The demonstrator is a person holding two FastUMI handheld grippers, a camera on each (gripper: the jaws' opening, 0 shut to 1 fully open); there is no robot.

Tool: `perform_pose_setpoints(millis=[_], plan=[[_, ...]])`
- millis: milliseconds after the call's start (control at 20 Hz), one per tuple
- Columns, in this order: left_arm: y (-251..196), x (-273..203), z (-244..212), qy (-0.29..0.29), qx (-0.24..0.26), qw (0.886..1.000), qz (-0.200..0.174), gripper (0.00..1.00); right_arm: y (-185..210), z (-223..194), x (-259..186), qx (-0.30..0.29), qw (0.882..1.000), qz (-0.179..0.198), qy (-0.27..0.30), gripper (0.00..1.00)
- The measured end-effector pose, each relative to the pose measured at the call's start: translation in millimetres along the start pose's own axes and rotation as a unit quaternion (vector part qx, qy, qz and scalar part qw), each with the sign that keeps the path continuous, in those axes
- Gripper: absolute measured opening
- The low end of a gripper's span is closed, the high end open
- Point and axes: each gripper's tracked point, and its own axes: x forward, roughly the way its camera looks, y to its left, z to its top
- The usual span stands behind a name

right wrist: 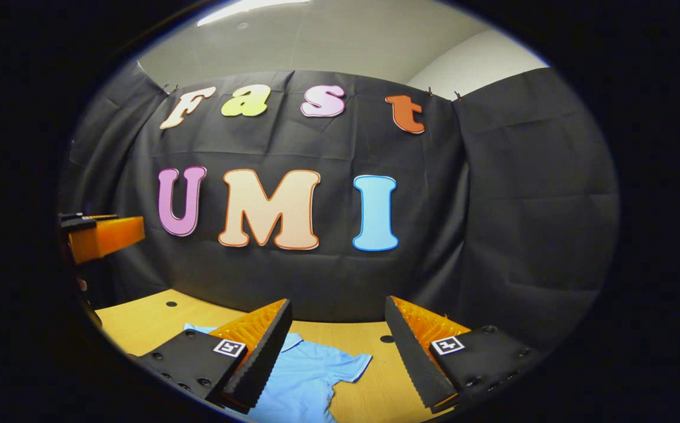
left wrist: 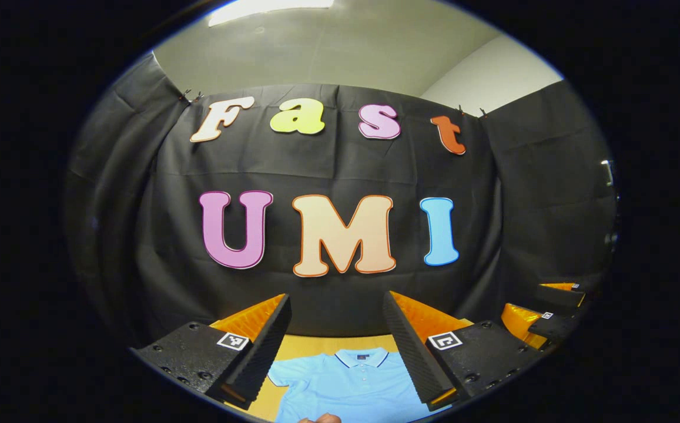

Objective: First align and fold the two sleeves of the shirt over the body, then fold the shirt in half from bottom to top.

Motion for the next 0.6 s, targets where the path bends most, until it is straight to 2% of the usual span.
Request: perform_pose_setpoints(millis=[350,600], plan=[[43,19,-32,0.043,0.003,0.999,0.015,0.94,0,-66,79,-0.033,0.997,-0.033,0.055,1.00],[75,28,-50,0.068,0.011,0.997,0.036,0.94,-16,-123,117,-0.042,0.992,-0.065,0.101,0.99]])
